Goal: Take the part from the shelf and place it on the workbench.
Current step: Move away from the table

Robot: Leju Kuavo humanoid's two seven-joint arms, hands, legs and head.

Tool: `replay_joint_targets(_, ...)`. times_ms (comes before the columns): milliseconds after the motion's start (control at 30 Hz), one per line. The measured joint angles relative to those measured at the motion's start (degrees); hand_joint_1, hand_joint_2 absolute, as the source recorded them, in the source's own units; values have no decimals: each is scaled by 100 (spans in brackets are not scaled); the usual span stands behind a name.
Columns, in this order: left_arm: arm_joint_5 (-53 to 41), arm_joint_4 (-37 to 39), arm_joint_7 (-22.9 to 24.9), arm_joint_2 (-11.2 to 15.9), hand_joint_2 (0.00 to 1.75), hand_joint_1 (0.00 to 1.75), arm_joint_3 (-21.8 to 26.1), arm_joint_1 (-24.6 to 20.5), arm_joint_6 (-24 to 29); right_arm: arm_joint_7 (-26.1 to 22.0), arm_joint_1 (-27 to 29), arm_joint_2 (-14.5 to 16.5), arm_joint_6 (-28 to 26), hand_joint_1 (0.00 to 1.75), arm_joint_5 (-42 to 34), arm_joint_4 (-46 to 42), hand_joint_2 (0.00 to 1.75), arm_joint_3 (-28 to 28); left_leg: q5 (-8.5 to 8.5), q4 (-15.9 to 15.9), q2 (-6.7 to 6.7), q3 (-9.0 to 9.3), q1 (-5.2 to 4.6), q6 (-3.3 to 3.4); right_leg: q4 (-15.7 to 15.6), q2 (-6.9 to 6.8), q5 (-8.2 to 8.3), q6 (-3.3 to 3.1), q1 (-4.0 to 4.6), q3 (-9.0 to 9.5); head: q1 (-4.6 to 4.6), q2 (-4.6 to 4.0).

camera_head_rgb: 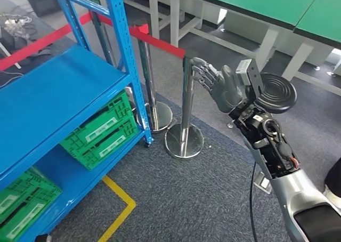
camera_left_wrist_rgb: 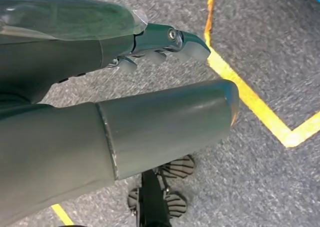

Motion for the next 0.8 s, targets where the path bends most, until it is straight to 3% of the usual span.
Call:
replay_joint_targets(33,-7,1,3,12,0,0,0,8,-1,1,3,-2,-7,0,1,1,0,0,14,-10,-56,-21,7,-36,-27,-64,2,-29,-12,28,1,0)
replay_joint_targets(67,-13,1,5,16,0,0,0,15,-2,2,4,-2,-10,0,1,1,0,2,-1,15,-9,-46,0,-70,-57,-132,20,-59,-24,50,-8,0)
replay_joint_targets(100,-16,1,8,21,0,0,0,10,-4,1,4,-2,-13,0,1,-1,0,2,-74,134,122,-112,-11,-103,-88,-208,40,-97,-37,69,-42,0)
replay_joint_targets(167,-20,0,9,20,0,0,0,-25,-5,-1,7,-2,-15,0,1,-3,0,-2,-380,738,507,-417,-21,-161,-131,-363,58,-151,-34,92,-127,0)
replay_joint_targets(200,-20,0,9,22,0,0,0,-39,-5,-1,12,-3,-17,0,1,-3,0,-6,-554,1167,632,-637,-8,-189,-133,-440,54,-167,-27,91,-167,0)
replay_joint_targets(267,-22,0,10,20,0,0,0,-39,-5,5,28,-4,-22,0,1,0,0,-8,-674,1696,719,-924,24,-232,-133,-586,41,-171,-21,94,-202,0)
replay_joint_targets(300,-24,0,10,19,0,0,0,-36,-7,8,34,-4,-26,0,1,1,0,-8,-583,1641,741,-905,37,-244,-132,-655,31,-165,-24,100,-216,0)
replay_joint_targets(367,-28,0,10,23,0,0,0,-46,-8,10,39,-4,-29,0,1,1,0,-8,-208,895,885,-516,43,-239,-132,-781,2,-129,-27,134,-247,0)
replay_joint_targets(433,-33,0,11,28,0,0,0,-76,-9,9,39,-9,-31,0,1,-2,0,-19,28,164,1078,-127,11,-177,-123,-897,-47,-66,6,171,-278,0)
replay_joint_targets(467,-35,0,12,30,0,0,0,-82,-9,9,37,-13,-32,0,1,-3,0,-27,50,9,1119,-47,-8,-132,-123,-954,-70,-33,29,192,-272,0)
replay_joint_targets(533,-38,0,12,30,0,0,0,-73,-10,10,33,-21,-32,0,1,-5,0,-40,33,-14,998,-47,-21,-41,-134,-1062,-107,30,41,235,-237,0)
replay_joint_targets(600,-39,0,13,30,0,0,-1,-63,-10,8,32,-23,-32,0,1,-11,0,-49,37,-26,877,-36,0,34,8,-930,-241,87,19,195,-211,0)
replay_joint_targets(667,-39,0,13,28,0,0,-2,-71,-10,9,43,-31,-32,0,1,-14,0,-63,44,-41,761,-21,19,100,629,-615,-589,109,4,-84,-153,0)
replay_joint_targets(733,-39,0,13,22,0,0,-2,-76,-12,11,79,-38,-34,0,1,-13,0,-73,43,-38,624,-19,6,129,1476,-455,-920,107,10,-497,-86,0)
replay_joint_targets(767,-39,0,13,17,0,0,-2,-73,-13,12,101,-39,-34,0,1,-12,0,-76,42,-35,543,-17,-2,131,1700,-432,-944,101,13,-627,-63,0)
replay_joint_targets(800,-39,0,13,12,0,0,-2,-71,-14,12,117,-39,-35,0,1,-11,0,-79,41,-30,461,-13,-8,131,1681,-420,-845,89,13,-648,-45,0)
